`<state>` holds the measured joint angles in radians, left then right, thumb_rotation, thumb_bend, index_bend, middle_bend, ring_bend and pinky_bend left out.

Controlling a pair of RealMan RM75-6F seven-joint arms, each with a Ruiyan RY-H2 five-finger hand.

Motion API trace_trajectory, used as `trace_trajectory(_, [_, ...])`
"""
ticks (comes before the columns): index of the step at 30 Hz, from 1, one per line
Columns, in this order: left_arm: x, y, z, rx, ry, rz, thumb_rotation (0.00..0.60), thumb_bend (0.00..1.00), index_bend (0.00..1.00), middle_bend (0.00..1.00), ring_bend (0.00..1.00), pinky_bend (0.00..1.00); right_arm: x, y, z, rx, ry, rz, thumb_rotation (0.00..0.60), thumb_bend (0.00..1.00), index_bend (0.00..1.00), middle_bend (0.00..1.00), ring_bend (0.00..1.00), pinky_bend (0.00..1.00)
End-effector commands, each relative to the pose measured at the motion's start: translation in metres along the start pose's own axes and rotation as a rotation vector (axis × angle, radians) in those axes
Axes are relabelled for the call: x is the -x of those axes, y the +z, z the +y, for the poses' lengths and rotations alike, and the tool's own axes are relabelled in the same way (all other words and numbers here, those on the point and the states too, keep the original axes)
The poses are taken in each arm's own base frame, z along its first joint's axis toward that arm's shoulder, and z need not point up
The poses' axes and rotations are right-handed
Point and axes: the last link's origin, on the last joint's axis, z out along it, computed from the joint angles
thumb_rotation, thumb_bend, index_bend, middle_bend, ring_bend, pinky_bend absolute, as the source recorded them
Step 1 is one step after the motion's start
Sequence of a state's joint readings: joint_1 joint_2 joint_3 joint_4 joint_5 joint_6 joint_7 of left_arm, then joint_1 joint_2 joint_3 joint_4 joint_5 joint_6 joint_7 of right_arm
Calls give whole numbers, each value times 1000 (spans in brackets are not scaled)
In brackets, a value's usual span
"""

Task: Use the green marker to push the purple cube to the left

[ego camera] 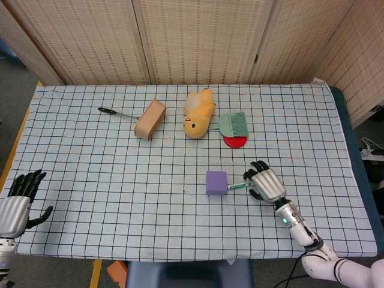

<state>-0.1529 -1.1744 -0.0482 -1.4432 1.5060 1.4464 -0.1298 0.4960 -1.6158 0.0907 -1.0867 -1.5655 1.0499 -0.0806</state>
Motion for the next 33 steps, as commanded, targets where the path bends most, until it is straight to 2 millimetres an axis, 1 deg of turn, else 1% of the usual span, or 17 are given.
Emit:
trace_trajectory(1, [0,1,-1,-3,-4,-2,600,340,0,0,0,33,4,14,-8,-13,-18,-6,600,258,416,408,142,162])
trace_trajectory(3, [-1,1,-2,-4,-7,-4,600,340,0,0,0,33,5,18,-13,-24,-25,-4,600,272,428,408,142,162])
trace_trajectory(9, [-1,1,-4,-9,-18,-18,600,339,0,0,0,33,10,22,-21,-30,-19,5,600,283,450,408,150,162])
trace_trajectory(18, [-3,-1,-5,-11,-31,-22,600,339,0,0,0,36,15,20,-24,-28,-47,-4,600,287,482,423,167,162])
trace_trajectory(33, [-3,1,-7,-9,-45,-38,600,339,0,0,0,36,15,21,-32,-19,-99,-30,600,291,504,440,189,162])
